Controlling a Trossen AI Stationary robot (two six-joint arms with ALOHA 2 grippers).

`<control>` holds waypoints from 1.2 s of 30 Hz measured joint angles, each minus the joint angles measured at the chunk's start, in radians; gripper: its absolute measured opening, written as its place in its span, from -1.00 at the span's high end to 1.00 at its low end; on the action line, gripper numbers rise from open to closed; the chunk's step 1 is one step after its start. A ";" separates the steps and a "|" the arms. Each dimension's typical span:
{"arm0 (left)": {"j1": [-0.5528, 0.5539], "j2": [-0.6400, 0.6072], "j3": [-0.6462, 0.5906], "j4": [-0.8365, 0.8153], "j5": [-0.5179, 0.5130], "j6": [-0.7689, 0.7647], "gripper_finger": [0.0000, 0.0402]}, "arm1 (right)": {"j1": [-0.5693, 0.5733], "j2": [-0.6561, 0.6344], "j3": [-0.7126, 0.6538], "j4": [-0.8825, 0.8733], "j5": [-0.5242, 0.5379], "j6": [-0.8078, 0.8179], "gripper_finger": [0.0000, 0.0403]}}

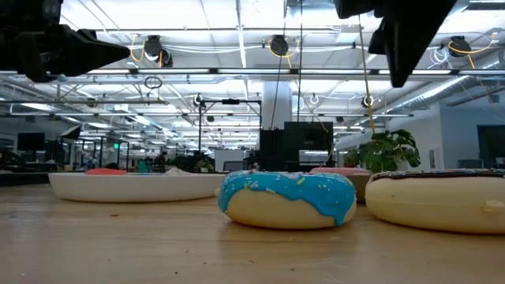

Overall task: Pick & Place donuts
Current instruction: Put the big brown donut on the gray plate

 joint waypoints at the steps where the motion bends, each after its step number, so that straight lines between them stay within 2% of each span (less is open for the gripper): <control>1: 0.000 0.000 0.000 0.001 0.000 0.000 0.81 | 0.020 0.012 0.000 0.023 -0.010 0.008 0.71; 6: 0.000 0.000 0.000 0.011 0.000 -0.003 0.81 | 0.089 0.094 0.052 0.120 -0.021 -0.001 0.97; 16: 0.000 0.000 0.000 0.011 0.000 -0.013 0.81 | 0.107 0.291 0.270 0.065 -0.033 -0.095 0.98; 23: 0.000 0.000 0.000 0.010 -0.001 -0.022 0.81 | 0.107 0.311 0.267 0.187 -0.058 -0.180 0.99; 28: 0.000 0.000 0.000 0.009 -0.001 -0.022 0.81 | 0.124 0.311 0.266 0.201 -0.078 -0.186 0.82; 36: 0.000 0.000 0.000 0.010 -0.001 -0.023 0.81 | 0.152 0.311 0.266 0.180 -0.006 -0.179 0.24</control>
